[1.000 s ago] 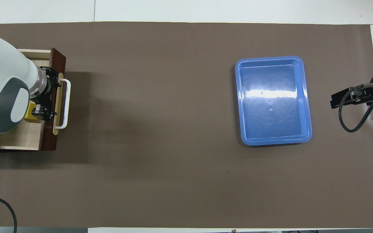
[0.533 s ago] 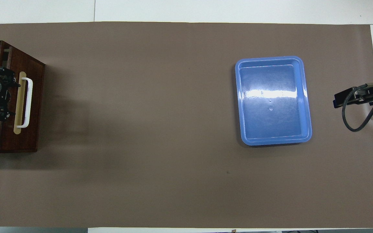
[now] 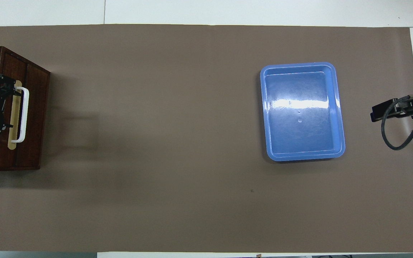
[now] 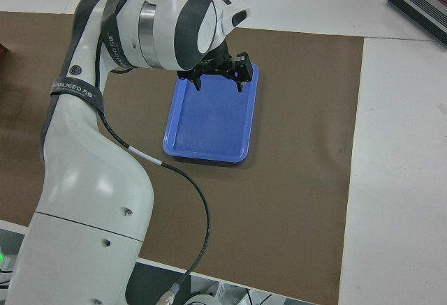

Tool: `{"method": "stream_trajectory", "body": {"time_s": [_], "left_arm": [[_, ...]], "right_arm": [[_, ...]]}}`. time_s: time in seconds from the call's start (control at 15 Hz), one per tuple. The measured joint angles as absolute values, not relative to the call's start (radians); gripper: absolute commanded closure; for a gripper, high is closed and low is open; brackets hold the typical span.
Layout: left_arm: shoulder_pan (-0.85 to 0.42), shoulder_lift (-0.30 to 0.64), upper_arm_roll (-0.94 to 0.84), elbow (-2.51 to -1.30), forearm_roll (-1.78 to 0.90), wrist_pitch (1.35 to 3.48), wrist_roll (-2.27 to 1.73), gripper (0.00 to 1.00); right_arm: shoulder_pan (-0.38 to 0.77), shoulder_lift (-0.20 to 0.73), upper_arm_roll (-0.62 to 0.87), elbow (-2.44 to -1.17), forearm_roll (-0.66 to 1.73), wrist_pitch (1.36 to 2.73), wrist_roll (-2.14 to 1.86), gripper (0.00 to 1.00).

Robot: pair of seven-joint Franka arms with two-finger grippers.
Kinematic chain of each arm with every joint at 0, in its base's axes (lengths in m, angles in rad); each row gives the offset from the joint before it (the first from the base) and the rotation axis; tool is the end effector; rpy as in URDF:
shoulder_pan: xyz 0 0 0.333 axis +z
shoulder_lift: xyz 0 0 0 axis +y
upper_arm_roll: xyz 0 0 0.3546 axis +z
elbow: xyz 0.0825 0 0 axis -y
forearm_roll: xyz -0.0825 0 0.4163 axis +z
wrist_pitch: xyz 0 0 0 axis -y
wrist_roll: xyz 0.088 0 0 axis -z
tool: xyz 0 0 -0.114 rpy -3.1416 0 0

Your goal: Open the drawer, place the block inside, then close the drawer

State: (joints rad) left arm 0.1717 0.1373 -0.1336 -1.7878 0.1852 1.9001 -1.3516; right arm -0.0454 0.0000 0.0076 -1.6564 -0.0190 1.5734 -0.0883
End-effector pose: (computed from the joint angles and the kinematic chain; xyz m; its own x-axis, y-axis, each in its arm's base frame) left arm 0.6335 0.0425 0.4915 0.2416 0.9595 0.1451 0.9701 -0.2350 -0.0609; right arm 0.5821 -0.0242 0.6133 0.9952 0.0506 -0.0843 0.0518 -0.9986 0.0116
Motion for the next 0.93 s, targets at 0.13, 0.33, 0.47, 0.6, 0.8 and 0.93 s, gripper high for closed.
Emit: {"method": "stream_trajectory", "body": {"time_s": [0.13,0.33,0.47,0.6,0.8,0.93], "left_arm": [[0.132,0.11,-0.144,-1.749,0.167,1.839,-1.326,0.0],[0.121,0.028,-0.15,-1.729,0.074,1.723,-1.068,0.0],[0.122,-0.015,-0.149,-1.715,0.041,1.638,-0.856,0.0],[0.11,-0.028,-0.155,-1.68,0.028,1.561,-0.663,0.0],[0.068,-0.023,-0.16,-1.669,0.025,1.534,-0.496,0.0],[0.05,0.01,-0.155,-1.654,0.02,1.522,-0.448,0.0]], "right_arm": [[-0.045,0.0,0.008,-1.656,-0.019,1.573,-0.088,0.0],[-0.045,0.0,0.008,-1.656,-0.019,1.573,-0.088,0.0],[-0.045,-0.003,0.008,-1.656,-0.019,1.573,-0.088,0.0],[-0.045,-0.007,0.008,-1.656,-0.019,1.573,-0.088,0.0],[-0.045,-0.009,0.009,-1.656,-0.019,1.573,-0.088,0.0],[-0.045,-0.009,0.011,-1.656,-0.019,1.573,-0.088,0.0]]}}
